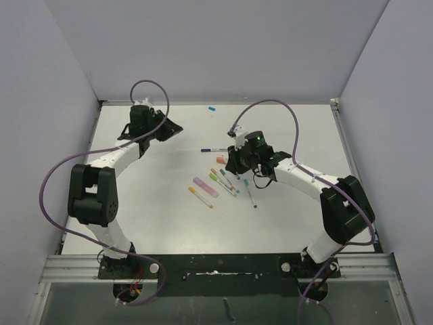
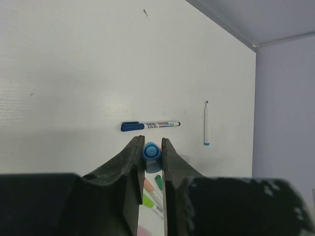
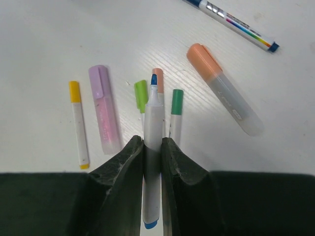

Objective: Open the pen caps

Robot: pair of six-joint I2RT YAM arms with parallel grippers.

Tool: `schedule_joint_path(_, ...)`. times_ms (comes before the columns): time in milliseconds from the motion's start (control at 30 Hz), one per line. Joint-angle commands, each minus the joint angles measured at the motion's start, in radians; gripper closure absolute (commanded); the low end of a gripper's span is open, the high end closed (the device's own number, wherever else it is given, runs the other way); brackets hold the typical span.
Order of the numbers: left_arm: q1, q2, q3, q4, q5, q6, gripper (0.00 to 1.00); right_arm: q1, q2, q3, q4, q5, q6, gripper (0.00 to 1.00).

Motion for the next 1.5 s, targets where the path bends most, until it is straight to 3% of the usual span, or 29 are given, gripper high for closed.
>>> schedule_joint_path(0,-0.022,0.032,0.091,-0.135,-0.045,0.106,1.00,-0.048,-0.048,0.071,-0.096,0.170,0.001,1.00)
schedule_joint_path(100,-0.025,0.054,0.124,-0.261,-0.100,0.192,1.00,-0.096,-0.009,0.152,-0.203,0.295,-0.010,1.00)
schedule_joint_path(300,-0.032,0.131,0.202,-0.451,-0.199,0.335,1.00,-0.220,0.064,0.225,-0.243,0.324,-0.030,1.00)
schedule_joint_path(567,-0.032,0.202,0.272,-0.551,-0.290,0.395,1.00,-0.331,0.197,0.304,-0.266,0.301,-0.047,1.00)
schedule_joint_path(833,-0.024,0.250,0.295,-0.580,-0.296,0.401,0.99,-0.362,0.303,0.342,-0.259,0.289,-0.046,1.00)
schedule_joint_path(933,-0.021,0.255,0.300,-0.585,-0.288,0.398,0.89,-0.369,0.337,0.350,-0.256,0.282,-0.039,1.00)
schedule_joint_path(1300,-0.004,0.228,0.296,-0.595,-0.286,0.391,0.68,-0.397,0.406,0.393,-0.204,0.261,-0.029,1.00)
schedule_joint_path(1400,0.002,0.197,0.284,-0.594,-0.290,0.383,0.56,-0.403,0.428,0.413,-0.202,0.251,-0.026,0.99)
schedule_joint_path(1467,0.004,0.162,0.264,-0.580,-0.288,0.372,0.41,-0.404,0.440,0.424,-0.201,0.243,-0.026,0.94)
